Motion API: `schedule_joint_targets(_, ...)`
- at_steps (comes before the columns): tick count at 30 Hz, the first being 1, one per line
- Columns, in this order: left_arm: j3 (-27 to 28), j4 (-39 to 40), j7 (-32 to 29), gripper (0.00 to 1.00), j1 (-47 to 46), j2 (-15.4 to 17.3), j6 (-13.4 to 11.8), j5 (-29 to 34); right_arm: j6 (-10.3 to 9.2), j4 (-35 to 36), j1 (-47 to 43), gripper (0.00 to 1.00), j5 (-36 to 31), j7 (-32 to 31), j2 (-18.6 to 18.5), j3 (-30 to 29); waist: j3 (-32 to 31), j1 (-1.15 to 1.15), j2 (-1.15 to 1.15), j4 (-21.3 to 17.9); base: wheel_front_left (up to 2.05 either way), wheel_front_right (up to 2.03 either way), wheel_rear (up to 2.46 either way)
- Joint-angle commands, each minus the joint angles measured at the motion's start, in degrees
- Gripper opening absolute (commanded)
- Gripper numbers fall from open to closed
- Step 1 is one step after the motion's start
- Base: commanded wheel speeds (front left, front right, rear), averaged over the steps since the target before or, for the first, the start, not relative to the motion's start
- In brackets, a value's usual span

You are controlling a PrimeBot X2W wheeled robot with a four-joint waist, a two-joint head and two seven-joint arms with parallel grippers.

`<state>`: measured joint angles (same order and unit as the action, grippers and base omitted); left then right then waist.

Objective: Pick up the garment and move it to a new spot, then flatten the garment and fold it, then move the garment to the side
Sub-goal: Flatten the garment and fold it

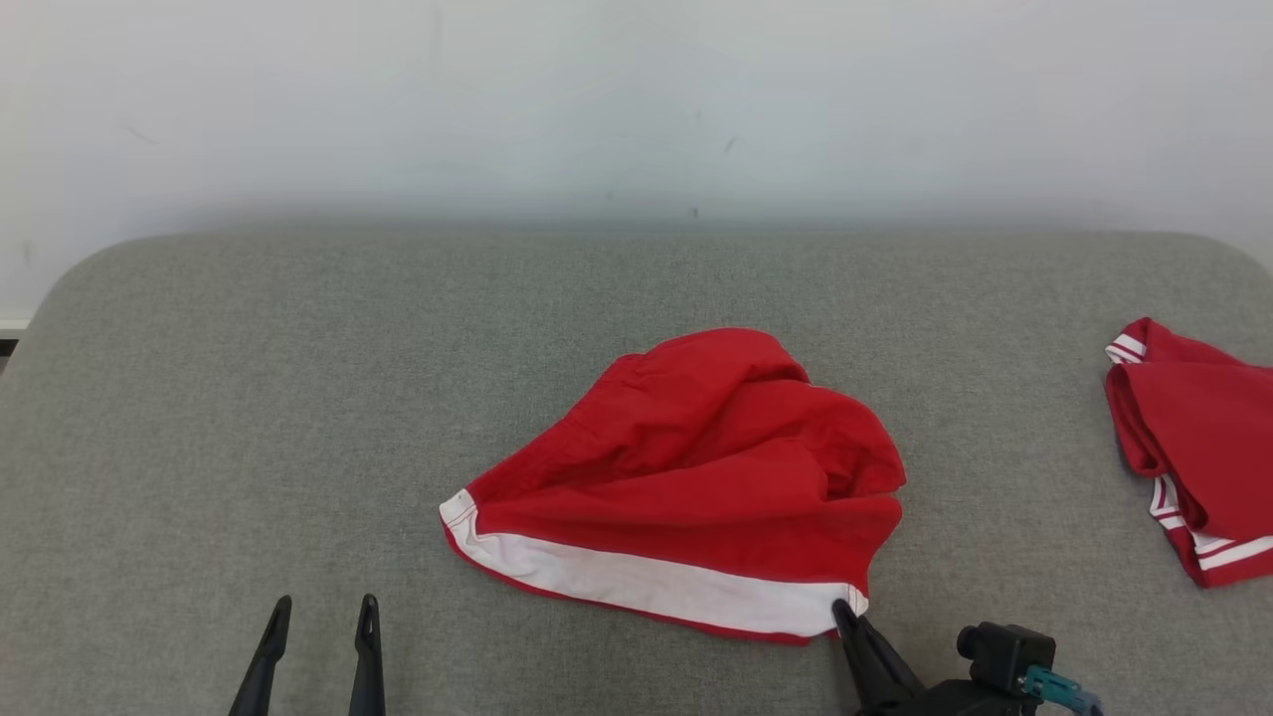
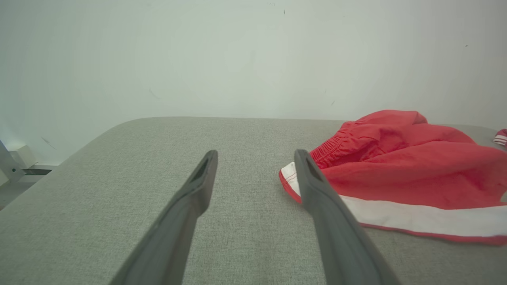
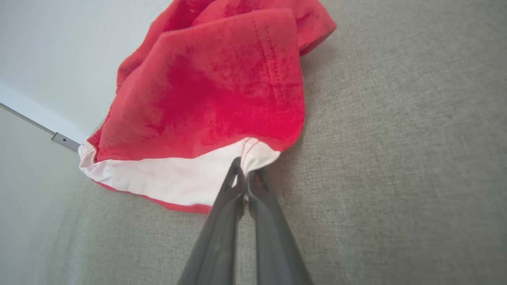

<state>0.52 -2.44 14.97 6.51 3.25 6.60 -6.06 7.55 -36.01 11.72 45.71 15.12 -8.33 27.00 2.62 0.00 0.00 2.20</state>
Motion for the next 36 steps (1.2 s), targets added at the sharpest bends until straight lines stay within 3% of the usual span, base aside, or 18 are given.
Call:
schedule_joint_targets(1, 0.1, -0.4, 0.2, 1.0, 0.1, -0.1, 0.3, 0.3, -0.16, 0.6, 0.0, 0.0, 0.1, 0.0, -1.4, 0.4, 0.3, 0.0, 0.0, -0.3, 0.0, 0.0, 0.0)
schedule_joint_targets(7, 0.3, -2.5, 0.2, 1.0, -0.7, -0.1, 0.5, -0.3, -0.16, 2.5, -1.3, 0.0, -5.0, 0.0, -5.3, 0.6, 1.0, 0.0, 0.0, -2.1, 0.0, 0.0, 0.0)
schedule_joint_targets(13, -2.4, -6.0, 0.2, 1.0, -1.9, 1.0, 0.9, -2.0, -0.16, 4.3, -2.3, 0.0, -11.0, 0.0, -8.5, -3.0, 1.5, 0.0, 0.0, -4.3, 0.0, 0.0, 0.0)
schedule_joint_targets(19, -10.2, -9.8, -1.8, 1.0, -5.9, 4.5, 0.9, -0.5, -0.16, 5.5, -2.7, 0.0, -12.7, 0.0, -8.3, -4.5, 1.8, 0.0, 0.0, -4.7, 0.0, 0.0, 0.0)
schedule_joint_targets(28, -21.7, -14.1, -9.9, 1.0, -15.9, 9.3, 0.8, -2.5, -0.16, 5.1, -1.8, 0.0, -14.5, 0.0, -7.1, -3.8, 2.4, 0.0, 0.0, -5.2, 0.0, 0.0, 0.0)
schedule_joint_targets(35, -25.0, -17.4, -15.8, 1.0, -19.8, 10.4, 0.8, -4.2, -0.16, 4.8, -1.0, 0.0, -15.1, 0.0, -6.8, -3.4, 2.8, 0.0, 0.0, -6.2, 0.0, 0.0, 0.0)
schedule_joint_targets(36, -25.1, -17.8, -16.5, 0.94, -20.0, 10.4, 0.8, -4.5, -0.16, 4.9, -0.9, 0.0, -15.2, 0.0, -6.8, -3.5, 2.9, 0.0, 0.0, -6.3, 0.0, 0.0, 0.0)
